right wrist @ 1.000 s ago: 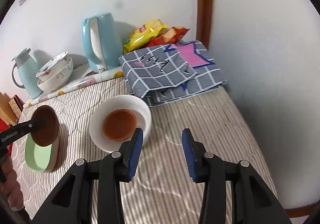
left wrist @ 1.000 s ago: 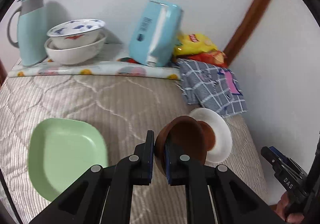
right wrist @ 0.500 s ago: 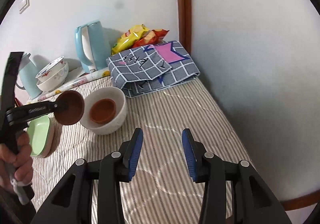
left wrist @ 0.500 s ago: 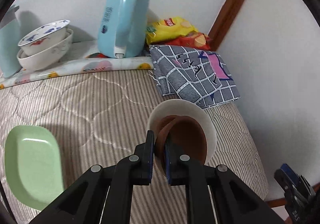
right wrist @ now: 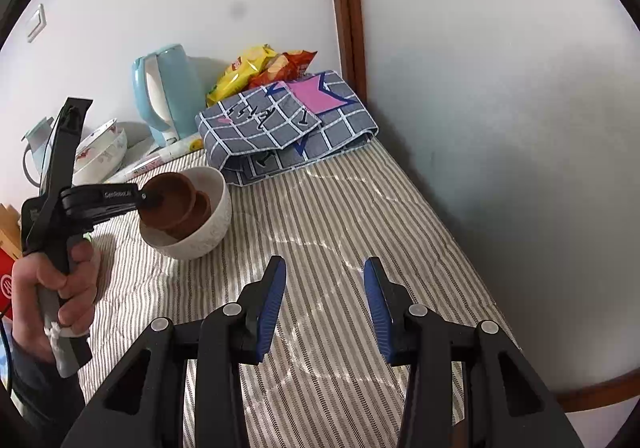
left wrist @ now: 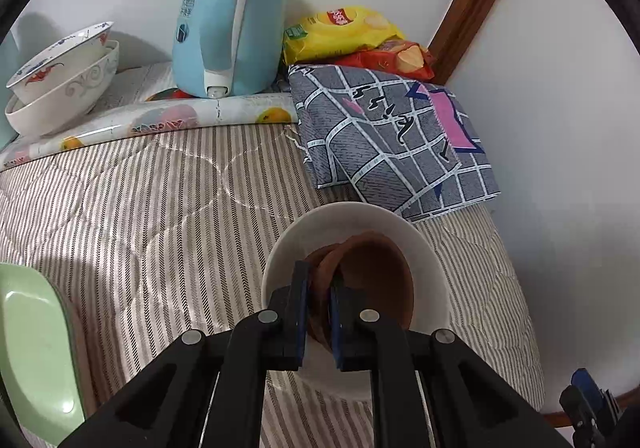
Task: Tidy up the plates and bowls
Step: 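Carry the brown bowl in the left gripper over the white bowl and lower it in, then open the left gripper to release the brown bowl into the white bowl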
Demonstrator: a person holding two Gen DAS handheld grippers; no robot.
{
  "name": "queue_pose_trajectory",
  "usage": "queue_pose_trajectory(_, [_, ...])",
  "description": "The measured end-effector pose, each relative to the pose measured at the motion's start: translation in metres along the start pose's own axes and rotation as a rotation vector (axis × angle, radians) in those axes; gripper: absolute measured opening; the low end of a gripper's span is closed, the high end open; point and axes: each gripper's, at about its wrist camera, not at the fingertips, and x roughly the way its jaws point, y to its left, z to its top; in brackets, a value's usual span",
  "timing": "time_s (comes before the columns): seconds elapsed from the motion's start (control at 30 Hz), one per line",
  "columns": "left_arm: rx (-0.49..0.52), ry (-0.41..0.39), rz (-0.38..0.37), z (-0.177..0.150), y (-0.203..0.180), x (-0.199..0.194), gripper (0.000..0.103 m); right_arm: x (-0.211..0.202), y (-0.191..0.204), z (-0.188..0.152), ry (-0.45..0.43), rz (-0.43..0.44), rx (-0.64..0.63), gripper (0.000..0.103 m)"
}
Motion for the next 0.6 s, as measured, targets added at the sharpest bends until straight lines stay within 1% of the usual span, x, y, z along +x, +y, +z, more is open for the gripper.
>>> queue_pose_trajectory(0.1, [-0.005,0.011,0.004,0.001,0.003,0.007,0.010,0.006,0.000,-0.001,0.015,-0.004,-0.003,0.040])
queue_pose_trajectory(0.3, [-0.015,0.023,0.000,0.001,0.004,0.017,0.010,0.008,0.002,0.000,0.016,-0.002,-0.016,0.040])
queue_pose_trajectory(0.6, [-0.027,0.012,-0.018,0.000,0.005,0.018,0.010,0.012,-0.001,-0.001,0.035,-0.002,-0.008,0.040])
